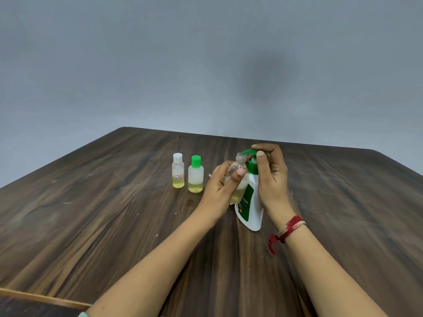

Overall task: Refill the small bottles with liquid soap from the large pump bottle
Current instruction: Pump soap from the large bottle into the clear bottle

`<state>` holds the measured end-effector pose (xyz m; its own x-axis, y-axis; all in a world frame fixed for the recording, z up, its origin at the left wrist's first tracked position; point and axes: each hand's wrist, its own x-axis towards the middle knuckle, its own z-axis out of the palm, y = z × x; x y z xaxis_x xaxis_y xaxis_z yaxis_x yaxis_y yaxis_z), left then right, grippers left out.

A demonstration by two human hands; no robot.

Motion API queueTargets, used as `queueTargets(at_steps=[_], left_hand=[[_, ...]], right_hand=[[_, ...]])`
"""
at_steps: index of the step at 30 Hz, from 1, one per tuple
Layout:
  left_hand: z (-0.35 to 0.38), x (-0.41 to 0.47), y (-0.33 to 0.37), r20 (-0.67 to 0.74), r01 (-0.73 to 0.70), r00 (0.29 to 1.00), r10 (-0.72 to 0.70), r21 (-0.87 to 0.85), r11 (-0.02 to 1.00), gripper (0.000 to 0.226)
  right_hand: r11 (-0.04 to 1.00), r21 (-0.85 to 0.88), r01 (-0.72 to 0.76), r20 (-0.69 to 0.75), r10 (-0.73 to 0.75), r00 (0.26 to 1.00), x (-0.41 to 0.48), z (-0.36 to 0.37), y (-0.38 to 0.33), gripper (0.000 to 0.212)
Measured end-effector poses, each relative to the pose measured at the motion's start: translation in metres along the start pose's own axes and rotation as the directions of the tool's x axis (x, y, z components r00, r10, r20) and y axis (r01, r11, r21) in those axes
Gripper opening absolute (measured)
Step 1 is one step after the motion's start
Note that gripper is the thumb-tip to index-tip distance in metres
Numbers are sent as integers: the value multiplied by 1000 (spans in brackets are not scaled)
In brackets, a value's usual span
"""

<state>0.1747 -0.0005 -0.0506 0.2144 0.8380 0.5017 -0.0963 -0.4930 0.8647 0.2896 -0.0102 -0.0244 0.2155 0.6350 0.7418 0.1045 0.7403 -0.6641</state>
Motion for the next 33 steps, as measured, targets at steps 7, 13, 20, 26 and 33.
queueTargets(at_steps=[7, 13, 20, 26, 33], left_hand=[[1, -1, 1, 14, 10, 1000, -10, -13, 1000, 48], [1, -1, 1, 15, 17, 1000, -17, -21, 1000, 52], [1, 0, 1, 9, 19, 1000, -19, -30, 999, 50], [0, -1, 0, 24, 37, 999, -36, -45, 998, 49], [1, -1, 1, 18, 43, 999, -42, -31, 999, 49]], right_hand=[[1000, -13, 11, 0, -11, 1000, 0, -1, 0, 12], [1000, 11, -10, -10, 10, 1000, 0, 0, 0, 16], [1000, 15, 13, -2, -13, 1000, 1, 0, 1, 18], [1000, 12, -6, 5, 6, 1000, 0, 0, 2, 10], [1000, 27, -12, 17, 11, 1000, -1, -1, 0, 15]])
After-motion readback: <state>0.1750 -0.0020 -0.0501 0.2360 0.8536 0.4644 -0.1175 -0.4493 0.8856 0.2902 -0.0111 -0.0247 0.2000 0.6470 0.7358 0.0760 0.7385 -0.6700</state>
